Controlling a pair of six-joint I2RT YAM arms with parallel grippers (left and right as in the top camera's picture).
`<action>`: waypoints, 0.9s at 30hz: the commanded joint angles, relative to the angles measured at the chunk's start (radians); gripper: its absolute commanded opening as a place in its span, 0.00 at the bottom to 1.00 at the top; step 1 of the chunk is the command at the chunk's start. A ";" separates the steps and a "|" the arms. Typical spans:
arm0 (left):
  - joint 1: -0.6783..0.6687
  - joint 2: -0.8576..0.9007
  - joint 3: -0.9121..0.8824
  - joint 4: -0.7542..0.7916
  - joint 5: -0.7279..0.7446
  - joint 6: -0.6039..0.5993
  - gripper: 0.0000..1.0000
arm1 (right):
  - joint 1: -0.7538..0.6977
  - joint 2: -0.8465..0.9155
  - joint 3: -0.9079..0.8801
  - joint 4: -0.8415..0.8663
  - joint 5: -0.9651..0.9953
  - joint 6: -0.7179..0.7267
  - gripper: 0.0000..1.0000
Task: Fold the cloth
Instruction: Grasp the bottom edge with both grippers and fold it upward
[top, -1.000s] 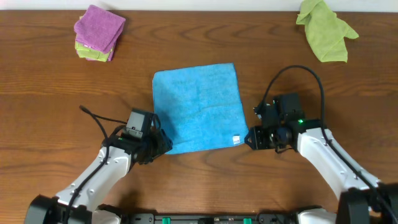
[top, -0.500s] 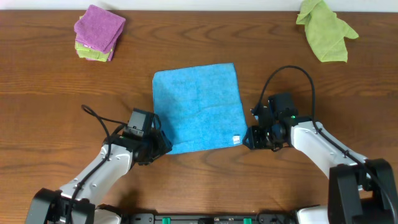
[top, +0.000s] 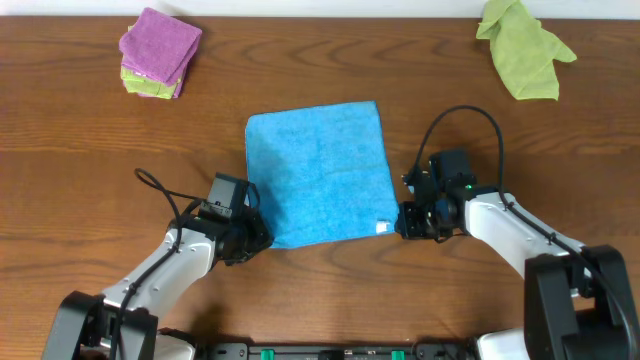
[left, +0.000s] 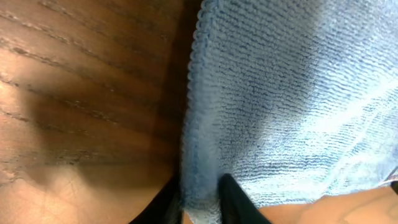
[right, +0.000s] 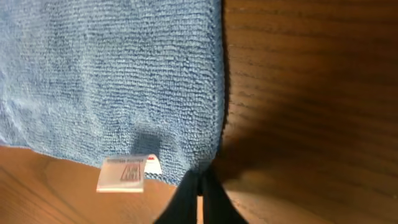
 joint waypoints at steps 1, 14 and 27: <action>0.002 0.009 -0.005 -0.003 0.006 -0.008 0.08 | 0.016 0.008 -0.008 0.003 -0.021 0.005 0.01; 0.002 -0.015 0.084 0.043 0.059 0.006 0.06 | 0.016 -0.077 0.084 -0.035 -0.065 0.021 0.01; 0.156 0.028 0.174 0.233 -0.018 0.003 0.06 | 0.015 -0.027 0.219 0.157 -0.027 0.135 0.02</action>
